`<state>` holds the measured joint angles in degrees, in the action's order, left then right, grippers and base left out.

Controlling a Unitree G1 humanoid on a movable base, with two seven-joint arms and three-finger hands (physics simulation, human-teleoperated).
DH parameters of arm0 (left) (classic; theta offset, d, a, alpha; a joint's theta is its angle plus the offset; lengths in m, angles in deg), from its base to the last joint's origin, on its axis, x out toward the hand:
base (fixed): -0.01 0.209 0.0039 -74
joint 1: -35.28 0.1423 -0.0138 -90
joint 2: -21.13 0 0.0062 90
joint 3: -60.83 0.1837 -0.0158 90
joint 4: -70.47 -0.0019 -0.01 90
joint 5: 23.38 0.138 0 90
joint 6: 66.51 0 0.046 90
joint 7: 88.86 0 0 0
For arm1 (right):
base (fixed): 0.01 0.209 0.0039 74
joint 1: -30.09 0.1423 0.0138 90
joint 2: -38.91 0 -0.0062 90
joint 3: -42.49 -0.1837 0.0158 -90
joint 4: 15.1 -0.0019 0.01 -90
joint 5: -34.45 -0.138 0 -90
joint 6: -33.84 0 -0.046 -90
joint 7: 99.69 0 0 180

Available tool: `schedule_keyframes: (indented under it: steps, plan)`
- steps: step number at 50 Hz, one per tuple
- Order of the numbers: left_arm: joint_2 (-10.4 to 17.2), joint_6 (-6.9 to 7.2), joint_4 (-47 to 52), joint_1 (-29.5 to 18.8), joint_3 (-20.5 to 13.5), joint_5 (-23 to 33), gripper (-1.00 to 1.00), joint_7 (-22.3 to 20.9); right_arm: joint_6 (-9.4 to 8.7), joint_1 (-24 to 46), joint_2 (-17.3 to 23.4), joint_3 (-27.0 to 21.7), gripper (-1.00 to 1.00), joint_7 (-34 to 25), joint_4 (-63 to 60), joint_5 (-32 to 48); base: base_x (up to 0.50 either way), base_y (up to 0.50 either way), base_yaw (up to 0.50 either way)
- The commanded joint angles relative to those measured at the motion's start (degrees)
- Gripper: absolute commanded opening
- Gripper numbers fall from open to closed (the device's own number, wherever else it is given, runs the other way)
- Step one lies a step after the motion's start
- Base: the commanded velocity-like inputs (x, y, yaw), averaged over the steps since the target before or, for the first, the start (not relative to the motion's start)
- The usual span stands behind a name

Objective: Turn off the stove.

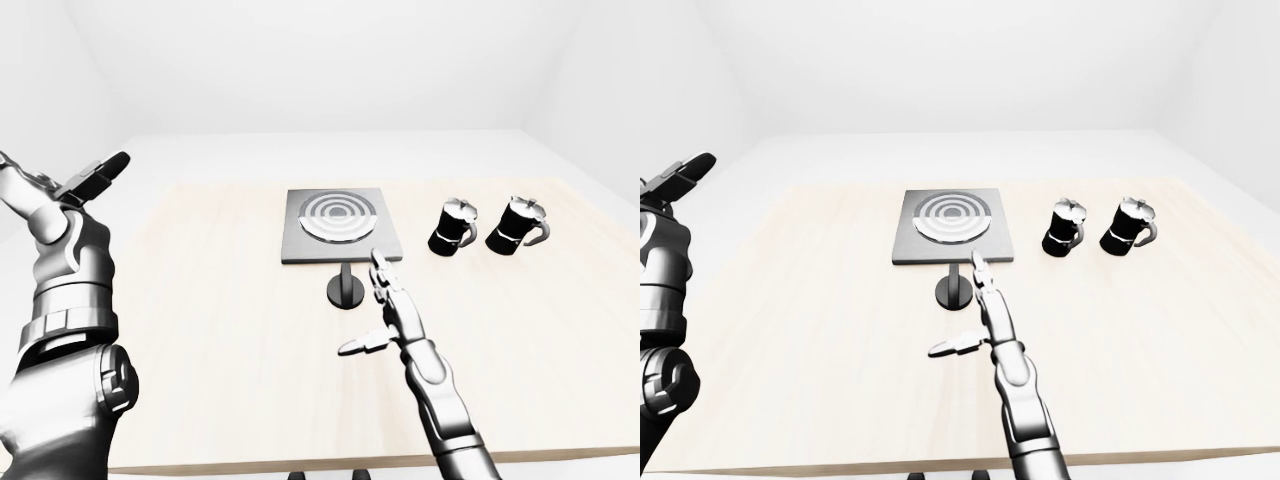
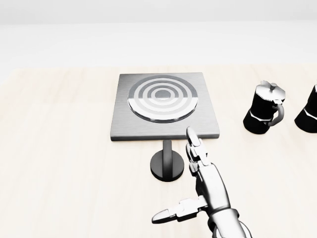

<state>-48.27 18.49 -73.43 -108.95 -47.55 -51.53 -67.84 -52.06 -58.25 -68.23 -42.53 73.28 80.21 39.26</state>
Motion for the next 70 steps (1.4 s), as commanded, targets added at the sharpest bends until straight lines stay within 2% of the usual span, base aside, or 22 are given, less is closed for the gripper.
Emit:
schedule_keyframes:
  steps: [1,11,36,70]
  plan:
    - [0.0,0.00,0.1,0.1,0.0,0.0,1.00,0.1,0.90,-0.5,-0.3,0.6,1.00,-0.5,1.6,0.2,0.00,0.00,0.00]
    - [-0.1,0.00,-0.2,0.0,0.1,0.2,1.00,0.0,0.90,-0.9,-0.4,1.0,1.00,-0.4,1.2,0.6,0.00,0.00,0.00]
    - [0.0,0.00,-0.3,-0.1,0.1,0.0,1.00,0.0,0.90,1.3,-0.9,0.4,1.00,-0.6,10.3,-0.1,0.00,0.00,0.00]
    - [-0.1,0.00,-0.3,-0.1,0.1,0.3,1.00,0.1,0.90,2.0,-1.7,1.5,1.00,-0.8,13.8,0.8,0.00,0.00,0.00]
